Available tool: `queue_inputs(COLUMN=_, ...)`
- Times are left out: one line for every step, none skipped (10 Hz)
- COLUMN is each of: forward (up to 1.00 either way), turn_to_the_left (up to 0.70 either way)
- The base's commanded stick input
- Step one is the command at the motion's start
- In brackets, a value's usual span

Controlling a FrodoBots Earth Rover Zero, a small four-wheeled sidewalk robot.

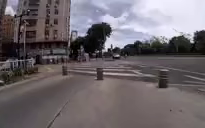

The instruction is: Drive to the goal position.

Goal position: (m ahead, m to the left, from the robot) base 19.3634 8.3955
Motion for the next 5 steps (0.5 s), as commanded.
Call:
queue_inputs(forward=0.7, turn_to_the_left=0.0)
queue_inputs(forward=0.7, turn_to_the_left=0.0)
queue_inputs(forward=0.7, turn_to_the_left=0.0)
queue_inputs(forward=0.7, turn_to_the_left=0.0)
queue_inputs(forward=0.7, turn_to_the_left=0.0)
